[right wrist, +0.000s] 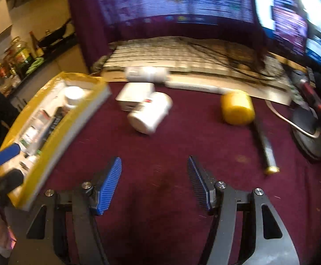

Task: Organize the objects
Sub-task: 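Withdraw right gripper and close it on black marker with gold end, then grasp upright white red-label pill bottle with left gripper, then carry pill bottle in left gripper while right gripper carries marker over tray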

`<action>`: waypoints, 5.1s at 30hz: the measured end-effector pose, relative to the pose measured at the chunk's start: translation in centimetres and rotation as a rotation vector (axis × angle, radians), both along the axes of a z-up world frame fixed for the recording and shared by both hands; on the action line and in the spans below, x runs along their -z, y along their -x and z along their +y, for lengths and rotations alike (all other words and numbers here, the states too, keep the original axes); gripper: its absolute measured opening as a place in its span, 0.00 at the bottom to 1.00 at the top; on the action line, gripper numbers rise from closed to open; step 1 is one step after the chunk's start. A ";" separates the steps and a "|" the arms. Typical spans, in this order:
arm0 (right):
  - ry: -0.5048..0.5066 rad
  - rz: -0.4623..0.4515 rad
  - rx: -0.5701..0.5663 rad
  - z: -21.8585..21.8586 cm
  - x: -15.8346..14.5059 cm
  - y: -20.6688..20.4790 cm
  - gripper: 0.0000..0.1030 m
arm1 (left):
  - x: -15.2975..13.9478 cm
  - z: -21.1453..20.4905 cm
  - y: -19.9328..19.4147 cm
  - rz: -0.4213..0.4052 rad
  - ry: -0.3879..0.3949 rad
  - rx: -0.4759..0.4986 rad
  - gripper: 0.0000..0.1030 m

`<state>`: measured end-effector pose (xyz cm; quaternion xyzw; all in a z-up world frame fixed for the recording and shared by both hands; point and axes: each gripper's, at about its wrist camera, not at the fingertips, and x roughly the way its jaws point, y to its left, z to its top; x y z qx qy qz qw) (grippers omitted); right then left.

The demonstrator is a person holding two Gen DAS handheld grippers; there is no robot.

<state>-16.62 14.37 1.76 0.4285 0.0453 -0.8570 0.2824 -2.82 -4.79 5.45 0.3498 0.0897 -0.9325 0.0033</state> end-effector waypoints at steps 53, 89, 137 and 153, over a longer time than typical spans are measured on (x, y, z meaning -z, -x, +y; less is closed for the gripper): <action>-0.056 -0.044 0.121 4.5 1.9 0.8 0.27 | 5.0 6.3 6.1 -0.182 -0.182 0.128 0.29; -0.150 0.029 -0.093 -2.3 2.1 -5.3 0.13 | 2.5 4.3 2.9 -0.123 -0.223 0.114 0.29; -0.004 0.111 -0.280 -11.8 -3.4 -7.8 0.12 | 1.9 -10.3 -1.6 -0.058 -0.369 -0.142 0.29; -0.056 0.100 -0.310 -17.2 -1.5 -6.1 0.12 | 3.1 -11.8 -1.1 -0.105 -0.317 -0.197 0.29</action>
